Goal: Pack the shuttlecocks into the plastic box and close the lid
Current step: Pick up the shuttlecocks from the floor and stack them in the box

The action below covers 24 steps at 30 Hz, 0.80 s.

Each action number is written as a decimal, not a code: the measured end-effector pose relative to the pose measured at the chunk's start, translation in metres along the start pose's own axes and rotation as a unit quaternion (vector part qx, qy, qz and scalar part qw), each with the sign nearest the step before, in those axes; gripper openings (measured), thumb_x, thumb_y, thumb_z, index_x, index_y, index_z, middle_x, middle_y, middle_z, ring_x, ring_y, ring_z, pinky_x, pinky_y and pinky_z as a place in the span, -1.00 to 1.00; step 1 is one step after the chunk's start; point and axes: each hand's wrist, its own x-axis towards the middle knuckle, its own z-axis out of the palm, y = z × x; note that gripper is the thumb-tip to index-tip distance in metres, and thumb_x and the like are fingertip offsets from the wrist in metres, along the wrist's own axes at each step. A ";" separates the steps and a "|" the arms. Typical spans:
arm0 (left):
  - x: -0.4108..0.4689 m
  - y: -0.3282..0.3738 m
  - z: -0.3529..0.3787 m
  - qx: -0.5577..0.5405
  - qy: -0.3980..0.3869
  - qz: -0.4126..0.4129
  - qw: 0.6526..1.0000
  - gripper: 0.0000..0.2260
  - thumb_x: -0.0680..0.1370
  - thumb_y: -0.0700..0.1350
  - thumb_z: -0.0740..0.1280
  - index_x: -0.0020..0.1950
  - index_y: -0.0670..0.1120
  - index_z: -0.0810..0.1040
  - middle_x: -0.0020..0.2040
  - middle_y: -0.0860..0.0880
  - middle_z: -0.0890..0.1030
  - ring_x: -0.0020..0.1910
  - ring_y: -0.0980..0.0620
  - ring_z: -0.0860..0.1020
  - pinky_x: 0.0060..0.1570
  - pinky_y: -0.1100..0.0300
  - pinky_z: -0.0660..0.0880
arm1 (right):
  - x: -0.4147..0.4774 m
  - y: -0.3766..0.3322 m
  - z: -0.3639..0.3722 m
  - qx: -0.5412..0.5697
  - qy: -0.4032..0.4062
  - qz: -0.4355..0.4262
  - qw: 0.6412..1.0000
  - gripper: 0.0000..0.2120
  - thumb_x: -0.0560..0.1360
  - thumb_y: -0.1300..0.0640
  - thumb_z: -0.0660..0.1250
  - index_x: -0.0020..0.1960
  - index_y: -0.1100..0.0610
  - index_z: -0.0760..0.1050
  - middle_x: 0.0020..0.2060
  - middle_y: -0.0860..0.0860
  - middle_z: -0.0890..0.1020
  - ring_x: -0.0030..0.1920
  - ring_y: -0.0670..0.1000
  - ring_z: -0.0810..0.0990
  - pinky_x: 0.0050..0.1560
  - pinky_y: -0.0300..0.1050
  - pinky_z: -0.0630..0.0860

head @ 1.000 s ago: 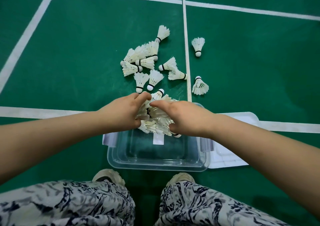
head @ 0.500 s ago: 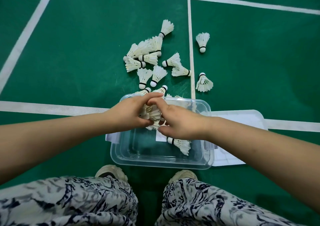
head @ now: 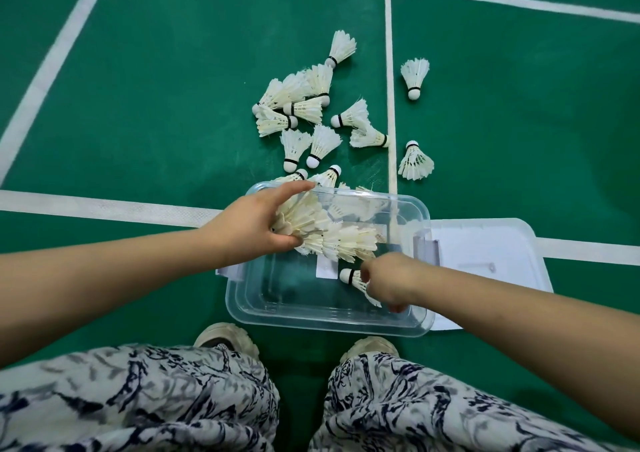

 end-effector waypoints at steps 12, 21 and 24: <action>0.000 -0.007 0.002 -0.030 -0.009 0.024 0.999 -0.33 0.39 -0.02 0.44 0.38 0.28 0.17 -0.16 -0.05 0.58 -0.40 0.18 0.41 -0.34 0.41 0.35 | 0.016 0.008 0.024 0.696 -0.060 0.173 0.695 -0.80 0.55 0.28 0.18 0.17 0.20 0.34 -0.03 0.10 0.41 -0.25 -0.02 0.46 -0.54 -0.29 0.50; -0.001 -0.005 -0.002 -0.029 -0.014 0.023 0.999 -0.32 0.40 -0.02 0.43 0.38 0.32 0.14 0.02 -0.08 0.59 -0.37 0.09 0.42 -0.30 0.37 0.37 | 0.009 -0.016 0.026 0.621 0.011 0.077 0.780 -0.73 0.58 0.21 0.17 0.23 0.26 0.46 -0.07 0.06 0.49 -0.29 -0.08 0.45 -0.37 -0.24 0.39; -0.001 -0.004 -0.003 -0.027 -0.018 0.017 0.999 -0.32 0.41 -0.02 0.43 0.37 0.33 0.13 -0.07 -0.09 0.60 -0.36 0.04 0.45 -0.33 0.31 0.37 | 0.013 -0.028 0.027 0.573 -0.018 0.031 0.819 -0.72 0.56 0.21 0.20 0.22 0.27 0.48 0.01 0.11 0.53 -0.21 -0.07 0.47 -0.31 -0.24 0.39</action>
